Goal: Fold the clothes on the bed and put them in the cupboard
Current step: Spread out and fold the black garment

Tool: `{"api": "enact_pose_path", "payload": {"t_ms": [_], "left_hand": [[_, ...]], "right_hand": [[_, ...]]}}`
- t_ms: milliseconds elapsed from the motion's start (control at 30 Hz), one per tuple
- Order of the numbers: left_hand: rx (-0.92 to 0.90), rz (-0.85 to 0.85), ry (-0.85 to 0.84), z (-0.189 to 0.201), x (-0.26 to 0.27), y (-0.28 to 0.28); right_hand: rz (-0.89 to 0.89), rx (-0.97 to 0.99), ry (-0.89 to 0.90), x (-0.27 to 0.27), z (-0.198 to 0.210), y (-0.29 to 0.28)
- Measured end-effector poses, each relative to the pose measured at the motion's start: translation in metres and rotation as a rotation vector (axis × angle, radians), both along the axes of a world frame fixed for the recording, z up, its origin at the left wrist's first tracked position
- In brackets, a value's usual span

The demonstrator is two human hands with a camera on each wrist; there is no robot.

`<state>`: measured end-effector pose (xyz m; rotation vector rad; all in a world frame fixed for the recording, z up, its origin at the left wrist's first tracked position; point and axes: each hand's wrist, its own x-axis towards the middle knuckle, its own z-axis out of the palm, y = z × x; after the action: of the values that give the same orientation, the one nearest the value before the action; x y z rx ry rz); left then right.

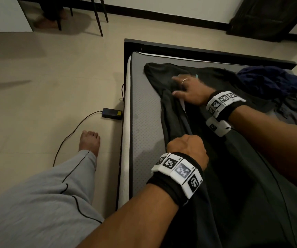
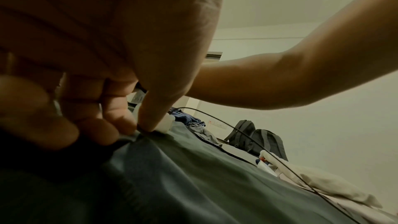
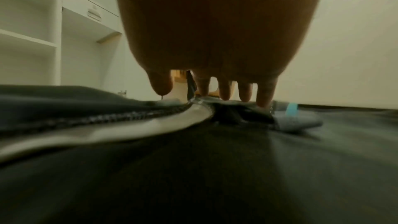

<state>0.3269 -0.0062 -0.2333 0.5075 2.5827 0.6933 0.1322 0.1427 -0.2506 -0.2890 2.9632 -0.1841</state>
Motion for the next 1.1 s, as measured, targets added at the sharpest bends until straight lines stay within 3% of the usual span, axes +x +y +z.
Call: {"api": "enact_pose_path", "payload": {"t_ms": [100, 233, 600, 767, 900, 1100], "left_hand": [[0.019, 0.002, -0.008, -0.001, -0.006, -0.005], [0.082, 0.003, -0.078, -0.007, -0.012, -0.016], [-0.145, -0.136, 0.189, -0.018, 0.011, -0.027], [-0.266, -0.197, 0.260, -0.021, 0.034, -0.025], [-0.230, -0.193, 0.269, -0.022, 0.037, -0.017], [-0.076, -0.165, 0.288, -0.019, 0.015, -0.003]], "right_hand": [[0.042, 0.173, -0.173, 0.013, -0.020, -0.009], [-0.016, 0.203, -0.142, 0.029, -0.006, -0.004], [-0.059, -0.015, -0.240, 0.127, -0.002, 0.047], [-0.090, -0.043, -0.198, 0.132, 0.000, 0.069], [-0.302, -0.189, 0.050, 0.113, 0.009, 0.098], [-0.746, -0.086, 0.207, 0.071, 0.001, 0.166]]}}
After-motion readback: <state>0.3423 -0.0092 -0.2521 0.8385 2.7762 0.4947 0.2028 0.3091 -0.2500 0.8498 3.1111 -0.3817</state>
